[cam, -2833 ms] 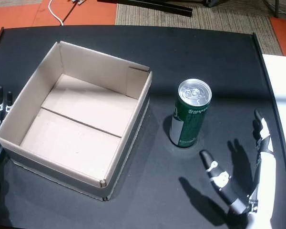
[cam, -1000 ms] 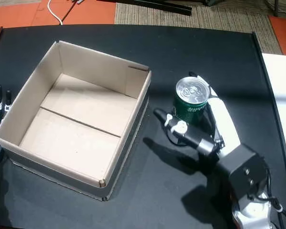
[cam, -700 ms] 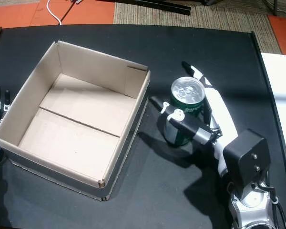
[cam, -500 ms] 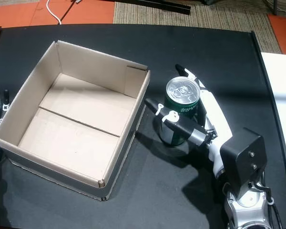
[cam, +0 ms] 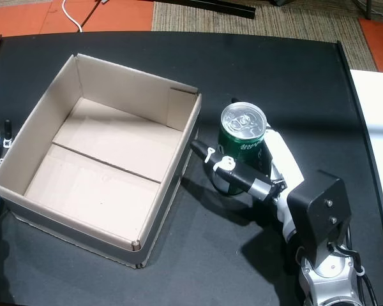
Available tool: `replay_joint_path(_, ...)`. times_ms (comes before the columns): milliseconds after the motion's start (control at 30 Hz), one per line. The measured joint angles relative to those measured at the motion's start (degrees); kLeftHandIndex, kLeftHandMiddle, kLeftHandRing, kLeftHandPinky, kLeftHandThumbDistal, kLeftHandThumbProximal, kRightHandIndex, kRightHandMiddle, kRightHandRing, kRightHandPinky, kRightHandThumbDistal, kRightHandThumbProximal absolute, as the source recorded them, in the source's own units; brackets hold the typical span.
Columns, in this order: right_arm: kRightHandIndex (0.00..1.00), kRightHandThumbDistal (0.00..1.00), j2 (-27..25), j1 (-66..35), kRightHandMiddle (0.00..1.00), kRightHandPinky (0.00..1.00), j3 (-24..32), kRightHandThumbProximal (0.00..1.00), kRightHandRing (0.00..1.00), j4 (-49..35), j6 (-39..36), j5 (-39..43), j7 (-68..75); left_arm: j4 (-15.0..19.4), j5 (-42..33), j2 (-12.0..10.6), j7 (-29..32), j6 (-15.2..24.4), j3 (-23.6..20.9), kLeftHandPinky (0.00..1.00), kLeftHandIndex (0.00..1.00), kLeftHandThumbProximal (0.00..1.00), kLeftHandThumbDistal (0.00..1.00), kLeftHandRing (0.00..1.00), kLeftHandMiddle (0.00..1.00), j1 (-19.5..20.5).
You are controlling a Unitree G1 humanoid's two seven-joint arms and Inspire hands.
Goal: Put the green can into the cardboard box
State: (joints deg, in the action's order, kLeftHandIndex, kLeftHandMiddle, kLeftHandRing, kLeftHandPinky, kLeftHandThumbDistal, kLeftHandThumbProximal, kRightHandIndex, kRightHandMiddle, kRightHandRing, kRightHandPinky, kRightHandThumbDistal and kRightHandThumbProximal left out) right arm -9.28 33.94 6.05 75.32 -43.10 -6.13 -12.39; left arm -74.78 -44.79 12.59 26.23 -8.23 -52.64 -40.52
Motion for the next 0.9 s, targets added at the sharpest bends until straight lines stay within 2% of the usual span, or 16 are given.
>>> replay_joint_path(33,0.96,1.0,-0.03,0.0,0.96,1.0,-0.24,0.41,0.98,0.03,0.16,-0.36,0.53,0.0,-0.01,0.0,0.0,0.0,-0.06,0.79,0.52,0.58,0.0,0.69,0.56,0.0)
replay_joint_path(133,0.89,0.99,-0.15,0.04,0.89,0.96,-0.99,0.26,0.9,0.12,0.89,-1.84,2.95,-0.01,-0.04,-0.04,-0.02,0.0,-0.3,0.79,0.54,0.59,0.0,0.7,0.57,-0.01)
replay_joint_path(200,0.84,0.94,-0.23,0.31,0.83,0.92,-1.13,0.17,0.84,0.12,1.45,-2.25,4.76,-0.01,-0.04,-0.07,-0.02,0.0,-0.44,0.79,0.54,0.59,0.0,0.7,0.57,-0.01)
replay_joint_path(333,0.75,0.85,-0.17,0.73,0.72,0.84,-0.87,0.07,0.73,0.17,2.53,-2.47,7.03,-0.02,-0.06,-0.08,-0.02,0.0,-0.79,0.8,0.52,0.61,0.0,0.68,0.56,-0.01)
replay_joint_path(533,0.63,0.71,0.78,1.42,0.57,0.67,1.24,0.0,0.57,0.32,4.28,-1.03,7.38,-0.02,-0.05,-0.19,-0.07,0.3,-0.77,0.8,0.54,0.61,0.0,0.69,0.57,-0.08)
replay_joint_path(600,0.52,0.57,1.12,1.48,0.49,0.61,1.76,0.0,0.51,0.42,4.24,-0.79,7.38,-0.02,-0.05,-0.19,-0.06,0.32,-0.78,0.8,0.54,0.62,0.0,0.7,0.57,-0.09)
replay_joint_path(667,0.47,0.36,1.34,1.51,0.45,0.56,2.06,0.0,0.47,0.6,4.25,-0.69,7.93,-0.02,-0.05,-0.19,-0.03,0.31,-0.77,0.79,0.54,0.63,0.0,0.7,0.58,-0.09)
replay_joint_path(767,0.47,0.22,1.51,1.51,0.43,0.52,2.06,0.0,0.44,1.03,4.48,-0.74,8.35,-0.01,-0.04,-0.19,-0.03,0.5,-0.74,0.8,0.54,0.63,0.0,0.71,0.58,-0.18)
replay_joint_path(900,0.43,0.15,1.6,1.52,0.37,0.48,2.63,0.0,0.39,1.16,4.63,-0.46,7.19,-0.01,-0.04,-0.18,-0.02,0.54,-0.78,0.79,0.55,0.62,0.0,0.7,0.58,-0.2)
